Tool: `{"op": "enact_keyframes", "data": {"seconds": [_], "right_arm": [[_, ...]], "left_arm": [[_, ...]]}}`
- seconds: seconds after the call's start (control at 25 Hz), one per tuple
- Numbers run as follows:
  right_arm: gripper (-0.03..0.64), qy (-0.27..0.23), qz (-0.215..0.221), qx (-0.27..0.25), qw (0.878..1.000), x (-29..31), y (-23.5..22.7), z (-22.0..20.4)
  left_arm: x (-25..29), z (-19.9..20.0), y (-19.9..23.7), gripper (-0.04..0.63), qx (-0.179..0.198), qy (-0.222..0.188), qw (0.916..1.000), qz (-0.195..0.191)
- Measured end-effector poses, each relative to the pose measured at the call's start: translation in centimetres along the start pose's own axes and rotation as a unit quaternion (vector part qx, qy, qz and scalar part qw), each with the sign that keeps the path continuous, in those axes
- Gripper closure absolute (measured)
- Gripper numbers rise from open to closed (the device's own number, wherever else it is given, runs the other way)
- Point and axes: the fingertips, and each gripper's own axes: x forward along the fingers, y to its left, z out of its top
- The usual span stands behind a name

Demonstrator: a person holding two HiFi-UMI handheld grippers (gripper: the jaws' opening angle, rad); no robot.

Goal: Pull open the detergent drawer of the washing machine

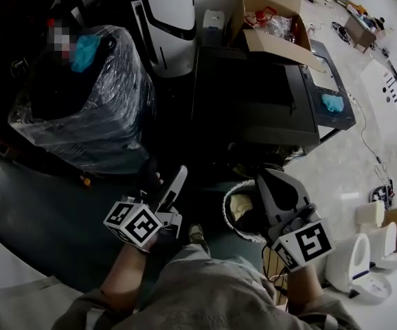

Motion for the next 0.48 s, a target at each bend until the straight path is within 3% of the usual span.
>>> {"op": "enact_keyframes", "data": {"seconds": [0.12, 0.48], "right_arm": [[0.583, 0.008, -0.004, 0.007, 1.0, 2.2, -0.3, -0.6], [0.583, 0.033, 0.006, 0.013, 0.999, 7.1, -1.4, -2.8]], "left_arm": [[1.5, -1.2, 2.4, 0.173, -0.045, 0.012, 0.9989, -0.004], [5.7, -6.5, 7.1, 0.173, -0.133, 0.038, 0.9904, -0.006]]}}
